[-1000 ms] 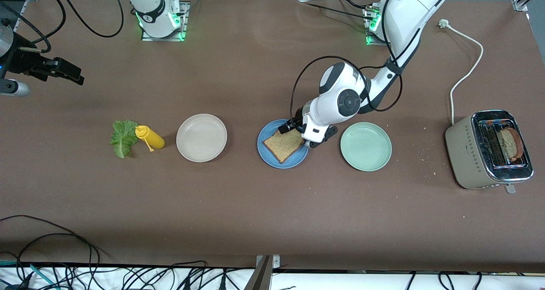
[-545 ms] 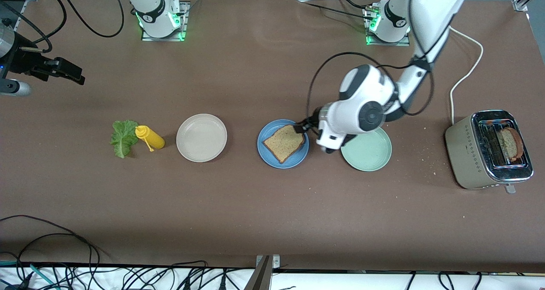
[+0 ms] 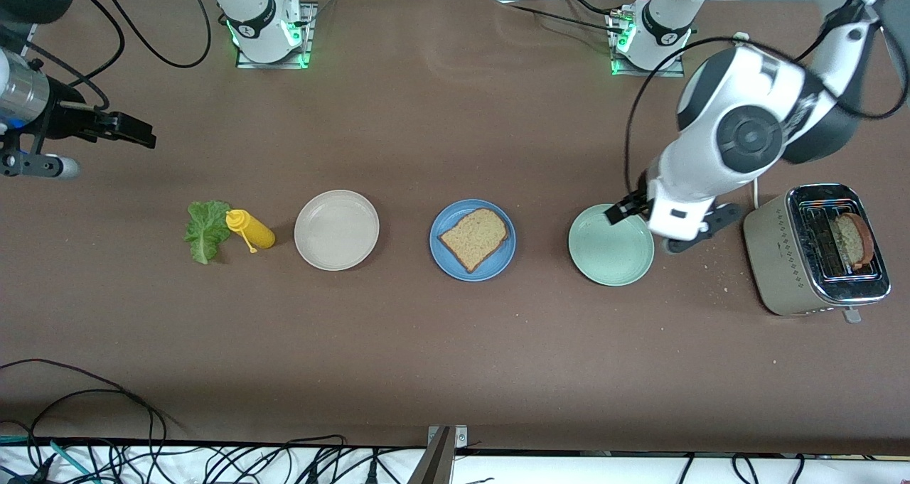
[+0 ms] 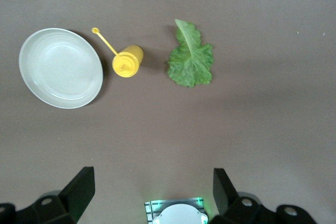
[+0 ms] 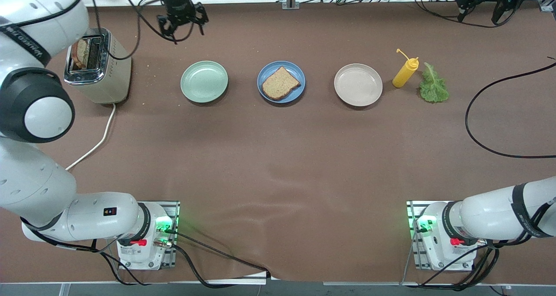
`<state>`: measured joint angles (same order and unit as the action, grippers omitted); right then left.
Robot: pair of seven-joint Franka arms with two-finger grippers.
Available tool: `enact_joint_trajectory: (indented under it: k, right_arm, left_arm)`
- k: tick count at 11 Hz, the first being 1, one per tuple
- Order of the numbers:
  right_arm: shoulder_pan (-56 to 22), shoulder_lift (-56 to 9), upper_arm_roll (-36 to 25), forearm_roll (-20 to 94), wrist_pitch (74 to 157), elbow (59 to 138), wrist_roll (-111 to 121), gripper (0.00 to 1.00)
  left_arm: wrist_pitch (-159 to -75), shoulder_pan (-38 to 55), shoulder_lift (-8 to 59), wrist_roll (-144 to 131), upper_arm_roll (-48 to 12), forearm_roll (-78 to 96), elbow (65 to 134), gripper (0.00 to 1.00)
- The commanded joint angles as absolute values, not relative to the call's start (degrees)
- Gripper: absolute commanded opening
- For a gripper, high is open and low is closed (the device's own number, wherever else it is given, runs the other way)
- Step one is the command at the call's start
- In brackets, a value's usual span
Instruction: Make sandwich in blue plate with both arms
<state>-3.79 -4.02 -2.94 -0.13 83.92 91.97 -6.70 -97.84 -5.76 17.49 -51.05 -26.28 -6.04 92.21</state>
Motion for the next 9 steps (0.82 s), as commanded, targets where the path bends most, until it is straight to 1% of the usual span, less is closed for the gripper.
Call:
enact_joint_trajectory:
  k: [1,2,3,5,7,9]
  right_arm:
    - [-1.4,-8.2,-3.9,2.3,82.8,89.7,-5.6,1.00]
    - [-1.4,-8.3,-3.9,1.8,83.0,89.4,-4.4,1.00]
    - [-1.4,-10.2,-3.9,-0.3,84.4,89.4,-1.1,1.00]
    - [-0.8,-13.4,-4.1,-2.7,90.2,89.9,0.6,1.00]
    - [1.6,-17.0,-4.3,-2.7,97.3,92.2,1.1,1.00]
    - [2.0,-20.6,-4.3,-2.7,102.4,92.5,1.8,1.00]
  left_arm:
    - [-92.7,-12.4,12.1,-35.9,-26.5,-7.9,93.6,1.00]
    - [-92.2,-14.7,11.0,-31.2,-26.5,-7.8,93.6,1.00]
    - [-92.1,-16.9,10.4,-27.5,-26.5,-7.8,93.5,1.00]
    - [-92.1,-21.5,10.0,-19.8,-26.7,-7.2,93.3,1.00]
    - [-92.1,-25.8,9.9,-14.5,-26.7,-6.6,93.3,1.00]
    - [-92.0,-29.3,9.8,-11.6,-26.8,-5.0,92.3,1.00]
